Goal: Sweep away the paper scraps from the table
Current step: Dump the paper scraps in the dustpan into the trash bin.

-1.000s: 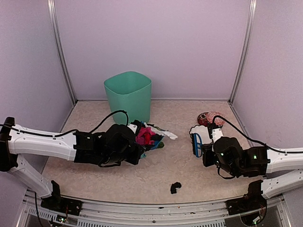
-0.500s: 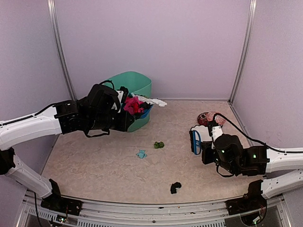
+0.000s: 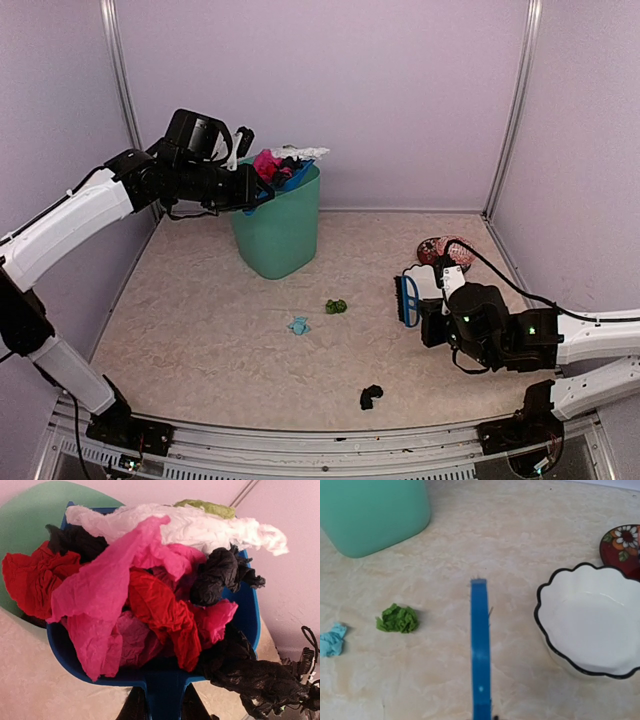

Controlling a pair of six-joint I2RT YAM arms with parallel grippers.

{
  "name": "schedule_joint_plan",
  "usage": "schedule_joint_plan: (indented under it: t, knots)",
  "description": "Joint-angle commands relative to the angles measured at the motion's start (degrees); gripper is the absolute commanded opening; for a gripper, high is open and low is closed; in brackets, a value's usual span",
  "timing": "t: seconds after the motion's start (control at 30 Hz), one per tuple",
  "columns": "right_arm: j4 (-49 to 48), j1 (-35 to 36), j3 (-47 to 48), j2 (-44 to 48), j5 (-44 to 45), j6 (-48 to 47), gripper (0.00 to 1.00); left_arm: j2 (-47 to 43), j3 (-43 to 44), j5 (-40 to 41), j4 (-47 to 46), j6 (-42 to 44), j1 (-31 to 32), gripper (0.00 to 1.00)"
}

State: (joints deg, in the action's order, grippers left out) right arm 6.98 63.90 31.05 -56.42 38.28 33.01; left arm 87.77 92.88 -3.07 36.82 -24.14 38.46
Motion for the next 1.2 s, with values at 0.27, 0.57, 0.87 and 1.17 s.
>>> schedule_joint_plan:
  t: [0.27,0.57,0.87,1.17]
  knots:
    - [-2.2,-0.7,0.8,-0.4,-0.9,0.5,0.0,6.2,2.1,-37.6,-8.7,-9.8,-14.5,0.0]
    - [-2.7,-0.8,1.6,-1.8,-0.9,1.0,0.0,6.2,-10.0,-55.3,-41.7,-40.6,-20.6,0.0]
    - [-3.6,-0.9,2.1,-3.6,-0.8,1.0,0.0,8.9,-16.3,-55.8,-73.7,-67.3,-21.2,0.0]
    - [-4.5,-1.1,4.1,-4.1,-3.2,-3.5,0.0,6.1,-11.5,-53.6,-67.1,-60.9,-19.6,0.0]
